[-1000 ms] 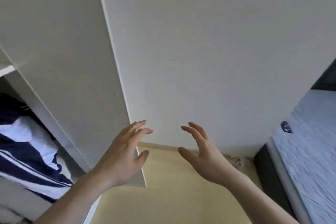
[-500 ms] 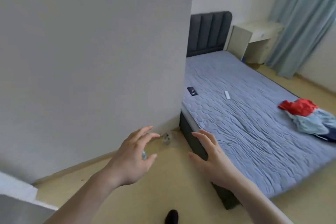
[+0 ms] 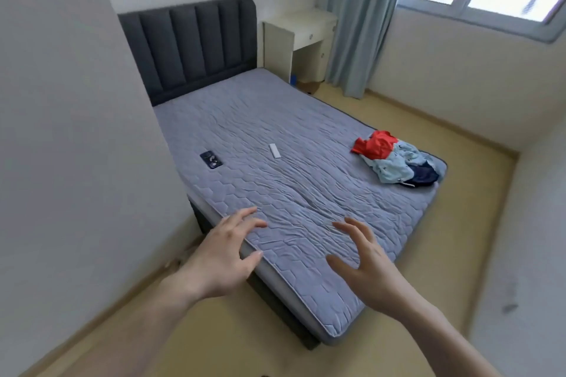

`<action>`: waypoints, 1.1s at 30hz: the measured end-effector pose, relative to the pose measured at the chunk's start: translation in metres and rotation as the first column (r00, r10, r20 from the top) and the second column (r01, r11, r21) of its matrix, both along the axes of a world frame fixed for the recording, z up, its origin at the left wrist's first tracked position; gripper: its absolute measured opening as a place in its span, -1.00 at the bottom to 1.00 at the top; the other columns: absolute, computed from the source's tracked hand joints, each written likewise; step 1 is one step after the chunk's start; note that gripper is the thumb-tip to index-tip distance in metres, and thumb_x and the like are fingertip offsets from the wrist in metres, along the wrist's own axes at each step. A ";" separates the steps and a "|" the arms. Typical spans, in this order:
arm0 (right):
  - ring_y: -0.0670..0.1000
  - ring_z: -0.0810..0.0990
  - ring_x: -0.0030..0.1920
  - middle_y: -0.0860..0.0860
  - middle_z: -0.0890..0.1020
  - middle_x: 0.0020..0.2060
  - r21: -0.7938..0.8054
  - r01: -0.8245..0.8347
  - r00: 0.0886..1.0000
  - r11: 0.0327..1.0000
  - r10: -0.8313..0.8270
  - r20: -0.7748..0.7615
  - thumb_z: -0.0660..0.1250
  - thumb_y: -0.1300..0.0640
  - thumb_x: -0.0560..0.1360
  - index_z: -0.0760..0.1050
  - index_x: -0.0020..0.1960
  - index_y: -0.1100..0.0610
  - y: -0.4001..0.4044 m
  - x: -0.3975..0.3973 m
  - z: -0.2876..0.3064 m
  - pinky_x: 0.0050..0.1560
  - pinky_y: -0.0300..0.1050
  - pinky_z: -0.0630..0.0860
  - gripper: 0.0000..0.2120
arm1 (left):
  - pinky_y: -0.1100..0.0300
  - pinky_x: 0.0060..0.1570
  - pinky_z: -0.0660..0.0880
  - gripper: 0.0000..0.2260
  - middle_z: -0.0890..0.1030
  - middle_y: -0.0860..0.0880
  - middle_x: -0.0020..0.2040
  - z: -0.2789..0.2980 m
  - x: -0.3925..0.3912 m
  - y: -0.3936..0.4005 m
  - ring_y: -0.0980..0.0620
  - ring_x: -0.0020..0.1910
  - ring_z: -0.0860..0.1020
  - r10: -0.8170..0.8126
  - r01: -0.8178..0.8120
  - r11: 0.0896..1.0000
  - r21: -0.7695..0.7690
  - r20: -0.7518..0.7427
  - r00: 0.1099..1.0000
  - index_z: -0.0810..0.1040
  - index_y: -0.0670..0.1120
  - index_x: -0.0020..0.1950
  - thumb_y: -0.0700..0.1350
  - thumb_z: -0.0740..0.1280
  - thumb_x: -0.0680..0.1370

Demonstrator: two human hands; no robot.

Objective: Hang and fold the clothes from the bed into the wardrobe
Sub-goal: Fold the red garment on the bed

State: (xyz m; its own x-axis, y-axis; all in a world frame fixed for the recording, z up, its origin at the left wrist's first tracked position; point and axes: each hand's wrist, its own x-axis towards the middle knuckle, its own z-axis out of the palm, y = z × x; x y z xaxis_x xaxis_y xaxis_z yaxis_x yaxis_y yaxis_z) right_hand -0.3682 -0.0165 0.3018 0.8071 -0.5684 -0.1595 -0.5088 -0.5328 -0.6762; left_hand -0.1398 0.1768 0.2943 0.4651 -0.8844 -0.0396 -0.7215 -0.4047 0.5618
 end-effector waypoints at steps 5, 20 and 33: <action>-0.20 0.23 0.49 -0.27 0.13 0.54 0.002 0.173 0.985 0.985 -0.173 0.017 0.36 -0.18 0.58 0.24 0.52 -0.24 -0.100 -0.053 -0.004 0.46 -0.19 0.22 -0.43 | 0.12 0.55 0.18 -0.56 0.24 0.22 0.57 0.004 -0.018 -0.139 0.16 0.55 0.22 -0.191 0.191 0.982 -0.005 -0.015 0.982 0.42 0.23 0.42 0.06 0.41 0.56; -0.27 0.24 0.39 -0.23 0.19 0.51 0.042 0.097 0.995 0.994 -0.096 -0.021 0.36 -0.15 0.59 0.29 0.50 -0.19 -0.408 -0.160 -0.023 0.38 -0.28 0.22 -0.48 | 0.14 0.53 0.21 -0.57 0.24 0.15 0.58 -0.014 -0.153 -0.429 0.12 0.54 0.25 -0.099 0.099 0.995 0.000 -0.094 0.991 0.44 0.19 0.43 0.07 0.40 0.57; -0.23 0.29 0.37 -0.24 0.19 0.51 0.115 -0.033 0.998 0.993 0.039 -0.049 0.36 -0.16 0.60 0.29 0.50 -0.20 -0.599 -0.111 -0.058 0.32 -0.24 0.27 -0.48 | 0.12 0.50 0.24 -0.59 0.26 0.15 0.57 -0.048 -0.118 -0.561 0.07 0.52 0.31 0.132 -0.117 0.983 0.138 -0.103 0.986 0.45 0.20 0.41 0.05 0.41 0.57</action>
